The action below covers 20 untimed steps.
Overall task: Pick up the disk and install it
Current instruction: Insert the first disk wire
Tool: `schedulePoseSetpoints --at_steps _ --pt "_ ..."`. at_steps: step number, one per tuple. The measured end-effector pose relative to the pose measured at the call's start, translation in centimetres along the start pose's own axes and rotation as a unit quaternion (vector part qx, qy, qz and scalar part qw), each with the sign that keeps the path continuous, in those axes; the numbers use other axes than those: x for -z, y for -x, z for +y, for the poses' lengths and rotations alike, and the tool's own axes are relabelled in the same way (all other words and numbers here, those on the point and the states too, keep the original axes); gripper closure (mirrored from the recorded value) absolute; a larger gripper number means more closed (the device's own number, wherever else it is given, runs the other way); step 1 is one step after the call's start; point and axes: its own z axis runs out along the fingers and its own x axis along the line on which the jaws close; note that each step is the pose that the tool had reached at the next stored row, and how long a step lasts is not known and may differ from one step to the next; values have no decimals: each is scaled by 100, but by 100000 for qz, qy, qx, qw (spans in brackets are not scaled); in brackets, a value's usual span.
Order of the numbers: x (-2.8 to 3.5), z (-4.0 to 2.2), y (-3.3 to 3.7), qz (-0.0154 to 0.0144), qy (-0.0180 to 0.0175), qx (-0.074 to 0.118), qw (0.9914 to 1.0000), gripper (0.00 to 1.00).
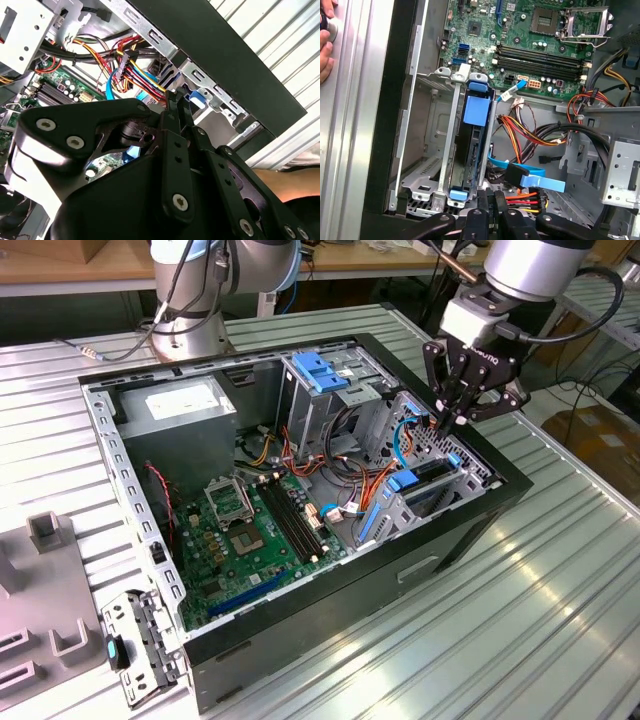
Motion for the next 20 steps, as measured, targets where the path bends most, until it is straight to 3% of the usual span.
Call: schedulePoseSetpoints --at_steps 5,7,11,20 --pt "-2 4 0 18 31 -782 99997 83" --pt "-11 4 1 108 151 -3620 99934 83" --pt "-23 5 1 184 255 -6137 99811 83" --pt "-25 21 3 185 265 -6356 99797 83"
